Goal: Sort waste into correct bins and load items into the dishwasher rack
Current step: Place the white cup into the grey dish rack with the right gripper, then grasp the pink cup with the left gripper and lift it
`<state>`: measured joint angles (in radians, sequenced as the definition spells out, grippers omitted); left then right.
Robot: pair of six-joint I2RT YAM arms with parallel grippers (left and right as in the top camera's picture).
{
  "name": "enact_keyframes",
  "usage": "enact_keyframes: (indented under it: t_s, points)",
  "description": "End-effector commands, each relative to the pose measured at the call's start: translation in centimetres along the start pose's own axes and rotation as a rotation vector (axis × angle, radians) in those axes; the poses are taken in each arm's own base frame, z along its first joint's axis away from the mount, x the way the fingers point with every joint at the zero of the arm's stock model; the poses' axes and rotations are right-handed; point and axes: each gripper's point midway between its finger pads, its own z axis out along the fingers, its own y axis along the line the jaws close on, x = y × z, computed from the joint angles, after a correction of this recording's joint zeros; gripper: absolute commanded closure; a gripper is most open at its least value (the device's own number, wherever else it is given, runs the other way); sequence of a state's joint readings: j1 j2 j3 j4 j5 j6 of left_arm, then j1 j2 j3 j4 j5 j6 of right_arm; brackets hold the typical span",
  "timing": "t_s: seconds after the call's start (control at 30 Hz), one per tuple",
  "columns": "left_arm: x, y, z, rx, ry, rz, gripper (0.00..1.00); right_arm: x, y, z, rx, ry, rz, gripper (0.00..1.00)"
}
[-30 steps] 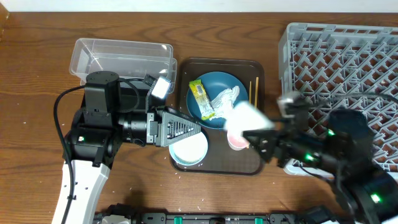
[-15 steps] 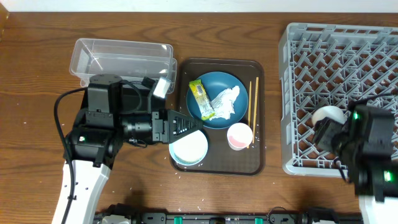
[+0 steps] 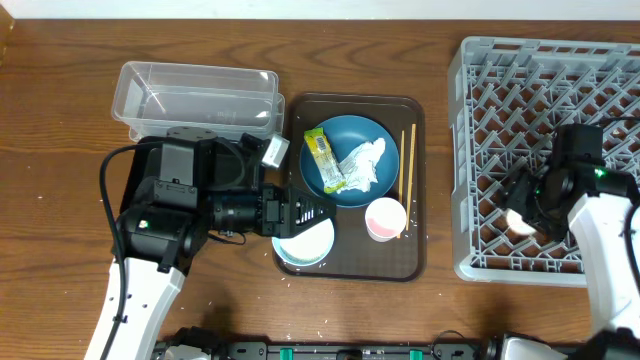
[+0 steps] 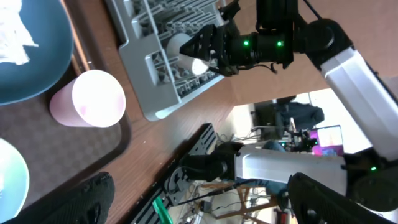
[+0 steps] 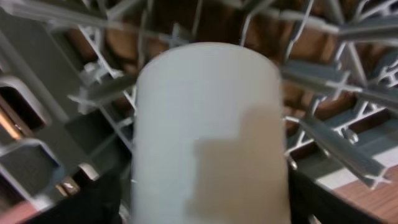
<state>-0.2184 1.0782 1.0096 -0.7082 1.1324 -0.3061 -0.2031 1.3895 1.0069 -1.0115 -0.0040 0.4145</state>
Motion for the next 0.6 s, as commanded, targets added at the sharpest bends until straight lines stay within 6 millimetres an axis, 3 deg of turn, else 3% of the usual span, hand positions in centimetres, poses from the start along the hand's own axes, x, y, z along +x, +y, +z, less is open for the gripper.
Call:
enact_keyframes:
  t_s: [0.0,0.13,0.27,0.4,0.57]
  points:
    - [-0.1,0.8,0.2,-0.090,-0.016,0.041,0.08,-0.5,0.6,-0.8,-0.076,0.003,0.033,0.11]
    - [0.4,2.7,1.1,-0.241,-0.008,0.064,0.08,-1.3,1.7,-3.4,-0.166,-0.033,0.012,0.07]
    - [0.5,5.1,1.7,-0.449,-0.019,0.133,0.09,-1.5,5.0,-8.5,-0.371,-0.120,-0.085,0.05]
    - [0.2,7.8,2.0,-0.676,-0.030,0.208,0.09,0.0,7.3,-13.2,-0.522,-0.218,-0.183,0.07]
    - [0.4,10.6,4.6,-0.804,0.040,0.272,0.15,2.2,7.7,-16.4,-0.566,-0.308,-0.252,0.08]
